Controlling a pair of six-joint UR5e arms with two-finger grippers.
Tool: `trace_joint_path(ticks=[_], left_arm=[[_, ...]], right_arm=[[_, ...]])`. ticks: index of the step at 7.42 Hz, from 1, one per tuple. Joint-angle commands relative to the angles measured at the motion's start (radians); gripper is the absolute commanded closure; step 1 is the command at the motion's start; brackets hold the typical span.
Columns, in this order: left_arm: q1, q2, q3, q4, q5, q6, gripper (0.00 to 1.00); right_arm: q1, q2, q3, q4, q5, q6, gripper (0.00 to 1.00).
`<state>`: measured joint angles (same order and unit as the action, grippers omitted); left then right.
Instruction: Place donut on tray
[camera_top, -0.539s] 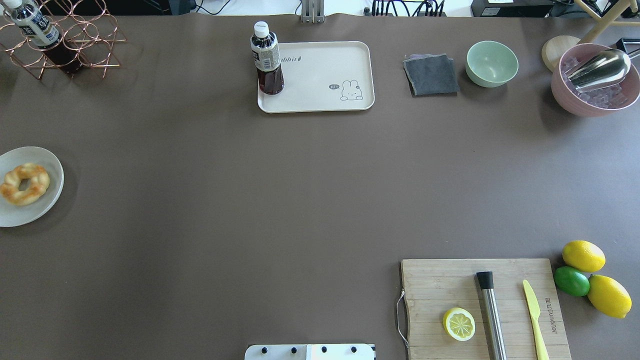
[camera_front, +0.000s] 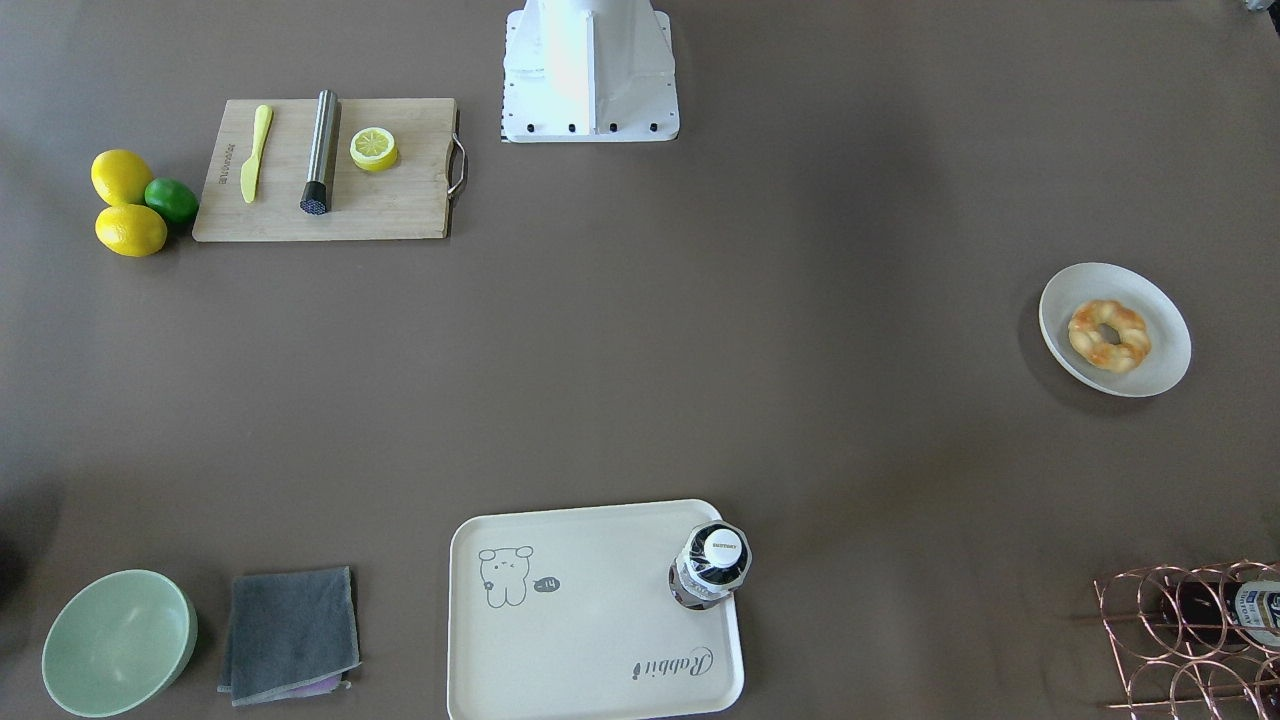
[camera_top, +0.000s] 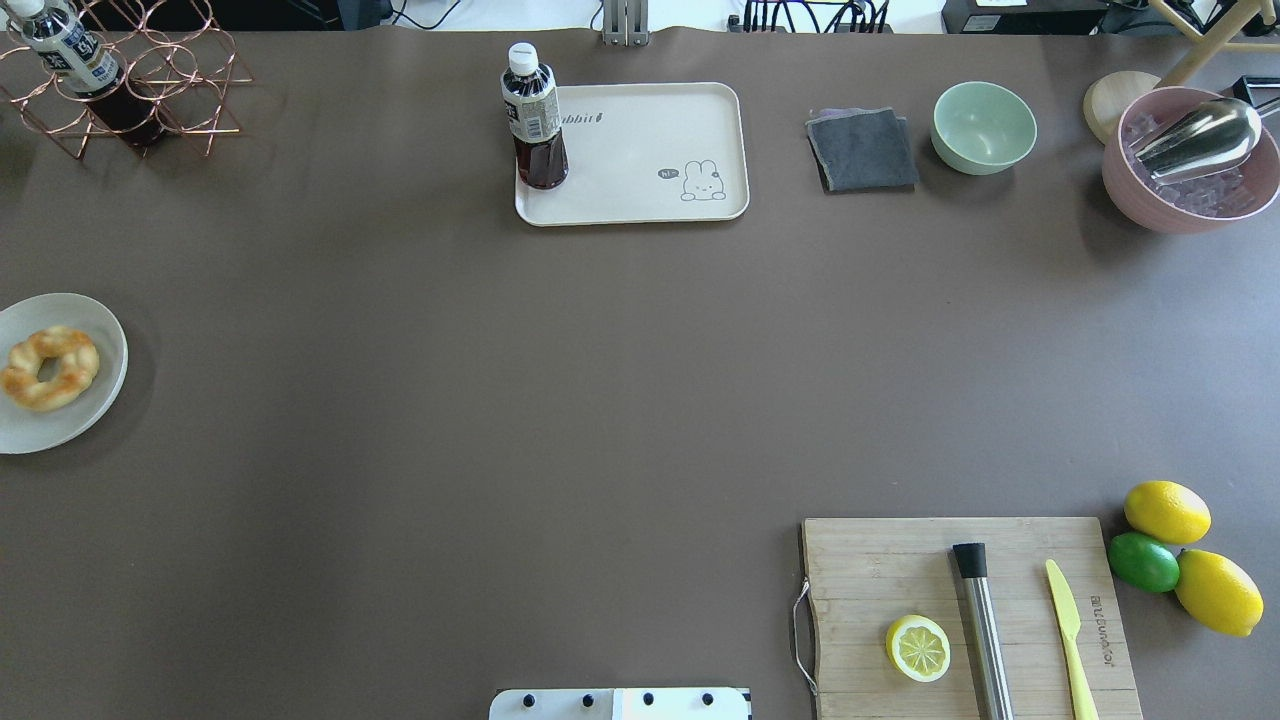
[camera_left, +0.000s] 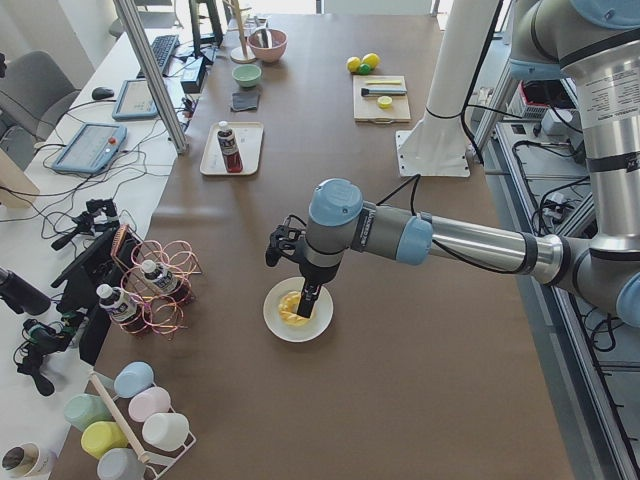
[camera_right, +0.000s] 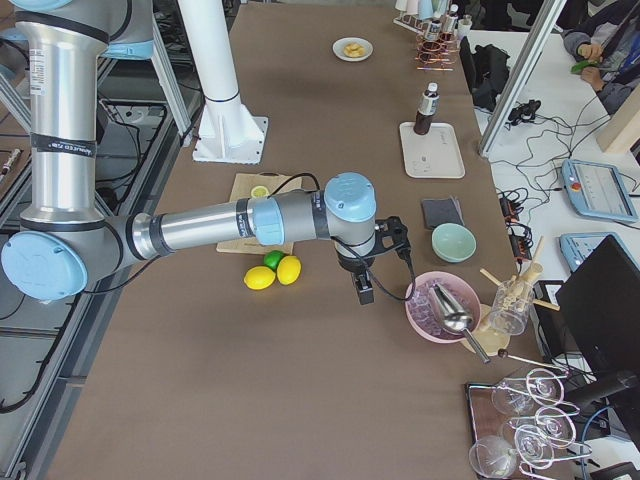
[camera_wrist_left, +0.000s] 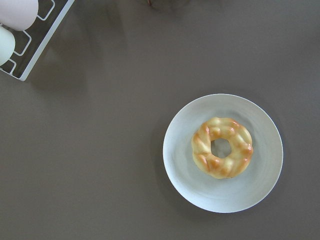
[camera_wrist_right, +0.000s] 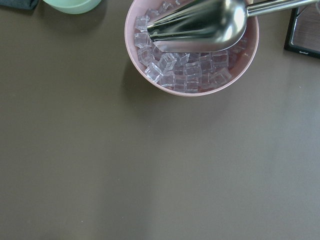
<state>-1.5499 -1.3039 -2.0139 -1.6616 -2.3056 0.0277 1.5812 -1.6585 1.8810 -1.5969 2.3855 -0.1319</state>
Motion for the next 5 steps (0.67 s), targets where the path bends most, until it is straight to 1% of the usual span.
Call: trace_joint_path(ticks=[1,4,5], left_arm=[[0.001,0.000,-0.002,0.000,0.000,0.000,0.02],[0.001,0.000,0.000,-0.001,0.003,0.003,0.02],[0.001,0.000,0.000,-0.001,0.052,0.003,0.02]], right_arm=[[0.000,-0.003,0.001,0.000,0.003,0.000,0.00],[0.000,-0.007,0.000,0.000,0.003,0.000,0.00],[-0.001,-0.012,-0.003,0.000,0.003,0.000,0.00]])
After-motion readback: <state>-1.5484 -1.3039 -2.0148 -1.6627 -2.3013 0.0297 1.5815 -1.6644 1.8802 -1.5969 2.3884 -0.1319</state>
